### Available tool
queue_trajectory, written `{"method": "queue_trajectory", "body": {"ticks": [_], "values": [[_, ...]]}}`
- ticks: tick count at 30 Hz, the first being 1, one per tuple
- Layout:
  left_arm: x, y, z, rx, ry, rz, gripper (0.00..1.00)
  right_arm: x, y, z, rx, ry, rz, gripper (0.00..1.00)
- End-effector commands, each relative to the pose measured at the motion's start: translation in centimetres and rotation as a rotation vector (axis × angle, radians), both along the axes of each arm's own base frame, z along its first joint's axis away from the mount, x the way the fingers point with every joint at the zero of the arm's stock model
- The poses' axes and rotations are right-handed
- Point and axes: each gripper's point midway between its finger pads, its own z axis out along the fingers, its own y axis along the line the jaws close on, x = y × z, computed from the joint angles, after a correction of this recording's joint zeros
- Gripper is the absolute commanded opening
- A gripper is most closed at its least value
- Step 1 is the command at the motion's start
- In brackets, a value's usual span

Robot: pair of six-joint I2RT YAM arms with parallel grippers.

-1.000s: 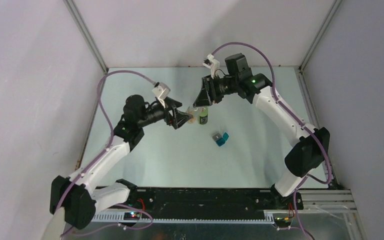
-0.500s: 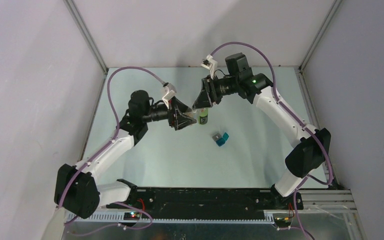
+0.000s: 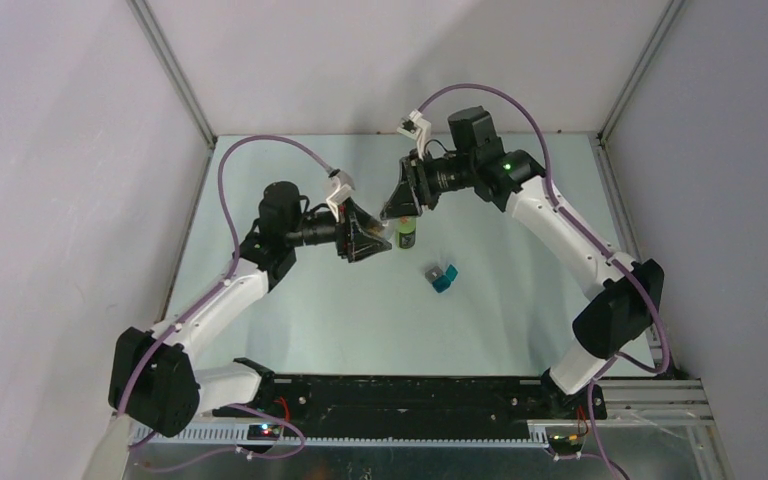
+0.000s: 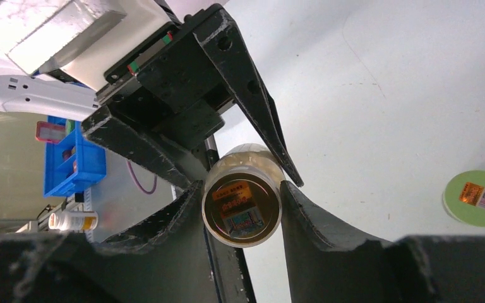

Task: Sort the pills into containers

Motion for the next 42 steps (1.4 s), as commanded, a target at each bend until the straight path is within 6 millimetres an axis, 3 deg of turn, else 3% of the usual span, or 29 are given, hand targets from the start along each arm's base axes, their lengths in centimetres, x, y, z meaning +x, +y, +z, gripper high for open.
{"method": "queue_trajectory", "body": {"ticks": [1,3,4,6,8,11,16,23,28,30,35,37,38,42], "values": [[-0.3,0.1,-0.2,0.014,-0.016,-0.028,0.53,-0.7,-0.3,3.3,0.074,-0.093,0.002,0.34],[-0.2,0.0,0.1,0.008,-0.023,-0.023,0.41,-0.6,-0.3,3.0,0.064,-0.089,-0.014,0.39],[0.0,0.0,0.3,0.006,-0.03,-0.017,0.27,-0.6,-0.4,2.8,0.059,-0.089,-0.024,0.44],[0.4,0.0,0.9,0.001,-0.049,0.001,0.04,0.4,-0.6,2.5,0.044,-0.11,-0.103,0.67],[1.2,0.1,1.3,-0.004,-0.052,0.048,0.0,3.0,-1.3,2.0,0.017,-0.143,-0.276,0.8],[2.4,0.4,2.5,-0.049,-0.069,0.131,0.0,4.5,-1.8,2.6,0.057,-0.12,-0.408,0.91],[3.5,0.7,3.7,-0.108,-0.061,0.221,0.0,4.4,0.3,4.9,0.173,-0.083,-0.476,0.91],[4.1,0.6,4.7,-0.154,-0.025,0.279,0.0,4.9,1.7,6.4,0.225,-0.096,-0.55,0.64],[4.4,0.7,5.0,-0.171,0.002,0.31,0.0,4.6,1.3,6.5,0.228,-0.089,-0.52,0.22],[4.3,0.7,4.9,-0.175,0.007,0.305,0.0,4.3,0.5,6.5,0.239,-0.089,-0.494,0.14],[2.6,0.0,5.0,-0.196,0.018,0.211,0.0,1.7,-0.6,7.4,0.29,-0.19,-0.256,0.08],[1.2,-0.5,5.5,-0.206,0.012,0.123,0.0,0.4,-0.8,7.5,0.298,-0.241,-0.132,0.06],[0.1,-0.8,5.9,-0.216,0.005,0.054,0.0,0.0,-0.9,7.4,0.298,-0.267,-0.086,0.01],[-2.6,-1.3,7.0,-0.242,-0.005,-0.11,0.0,-2.0,-1.8,7.6,0.331,-0.244,0.094,0.0]]}}
